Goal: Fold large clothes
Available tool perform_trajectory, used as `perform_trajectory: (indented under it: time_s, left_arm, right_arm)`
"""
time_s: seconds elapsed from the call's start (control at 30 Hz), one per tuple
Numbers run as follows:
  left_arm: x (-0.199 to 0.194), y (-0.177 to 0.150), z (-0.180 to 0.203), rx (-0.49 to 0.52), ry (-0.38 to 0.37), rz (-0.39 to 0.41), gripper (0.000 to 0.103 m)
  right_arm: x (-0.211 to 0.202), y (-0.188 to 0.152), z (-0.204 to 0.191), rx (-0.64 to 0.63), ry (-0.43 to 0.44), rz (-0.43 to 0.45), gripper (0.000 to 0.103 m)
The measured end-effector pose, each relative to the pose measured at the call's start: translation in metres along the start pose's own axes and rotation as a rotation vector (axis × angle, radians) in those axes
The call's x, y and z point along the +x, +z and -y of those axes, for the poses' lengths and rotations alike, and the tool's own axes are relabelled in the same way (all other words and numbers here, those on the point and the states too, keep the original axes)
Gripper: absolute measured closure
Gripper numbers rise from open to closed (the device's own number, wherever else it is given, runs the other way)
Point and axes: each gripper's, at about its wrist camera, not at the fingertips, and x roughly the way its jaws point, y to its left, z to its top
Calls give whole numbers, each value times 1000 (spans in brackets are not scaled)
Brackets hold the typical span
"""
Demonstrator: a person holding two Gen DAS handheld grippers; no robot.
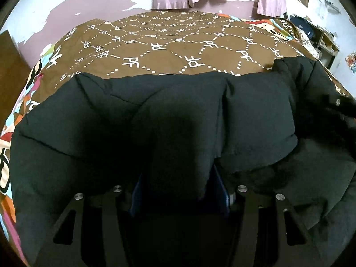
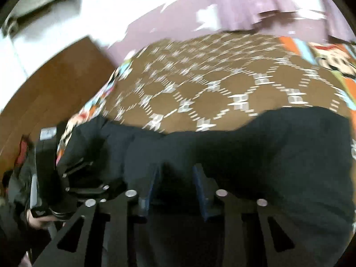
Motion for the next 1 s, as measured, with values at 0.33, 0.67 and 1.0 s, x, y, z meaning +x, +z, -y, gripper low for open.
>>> perform_trajectory:
  time_s: [0.33,0.67,1.0]
  left_arm:
    - [7,3,1,0,-4,-6,54]
    - [3,-2,0,-1,-10,17,54]
    - [8,1,5,13,18,-2,53]
  right_arm:
    - [74,-11,-21,-157,-235,-117,82]
    - [-4,-22,16,22,-319,83,82]
    - [45,-19,33,14,-359,-51,82]
